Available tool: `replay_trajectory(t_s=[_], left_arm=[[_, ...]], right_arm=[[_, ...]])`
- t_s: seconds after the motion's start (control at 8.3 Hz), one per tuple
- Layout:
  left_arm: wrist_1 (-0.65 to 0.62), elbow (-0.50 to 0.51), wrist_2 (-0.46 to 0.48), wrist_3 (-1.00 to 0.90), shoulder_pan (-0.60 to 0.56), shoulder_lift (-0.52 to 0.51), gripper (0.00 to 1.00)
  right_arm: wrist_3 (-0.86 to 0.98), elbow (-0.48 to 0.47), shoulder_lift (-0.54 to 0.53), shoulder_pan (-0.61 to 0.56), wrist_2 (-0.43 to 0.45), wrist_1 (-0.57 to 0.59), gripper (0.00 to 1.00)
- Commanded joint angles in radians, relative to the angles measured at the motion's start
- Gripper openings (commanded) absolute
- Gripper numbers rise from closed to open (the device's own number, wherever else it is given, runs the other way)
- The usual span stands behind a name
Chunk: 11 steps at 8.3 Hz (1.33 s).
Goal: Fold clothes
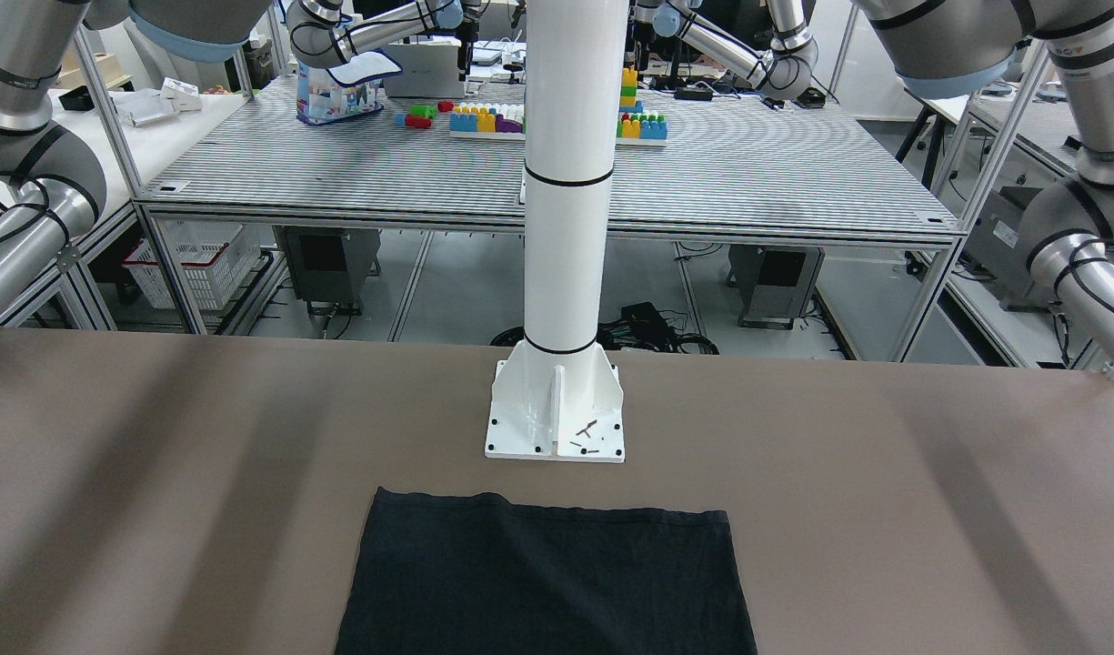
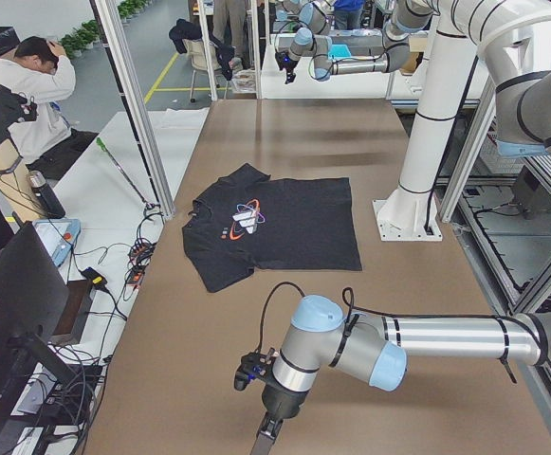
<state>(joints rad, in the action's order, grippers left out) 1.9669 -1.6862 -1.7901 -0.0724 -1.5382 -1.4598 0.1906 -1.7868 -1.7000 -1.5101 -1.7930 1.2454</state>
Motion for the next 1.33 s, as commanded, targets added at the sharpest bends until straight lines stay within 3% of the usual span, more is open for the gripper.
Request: replay_trajectory(t_s=[0.0,0.48,0.72,0.84,1.2], left_arm=[[0.004,0.023,-0.13,0.019,0.01,-0.07,1.0],[-0.005,0.046,-0.138,0.032,0.024,-0.168,1.0],[0.004,0.106,-0.17,0.086,0.1,-0.236,1.0],[0.006,0.15,-0.17,0.091,0.149,-0.302,1.0],[0.006,0.233,-0.172,0.19,0.265,-0.411,1.0]], right_arm=[[-0.198,0.001,0.019,0.001,-0.095,0.003,0.94],[-0.088,0.003,0.023,0.002,-0.092,-0.046,0.94],[-0.094,0.003,0.046,0.027,-0.094,-0.046,0.94],[-0.102,0.003,0.101,0.089,-0.091,-0.032,0.94],[-0.268,0.166,0.288,0.186,-0.091,0.011,0.93]])
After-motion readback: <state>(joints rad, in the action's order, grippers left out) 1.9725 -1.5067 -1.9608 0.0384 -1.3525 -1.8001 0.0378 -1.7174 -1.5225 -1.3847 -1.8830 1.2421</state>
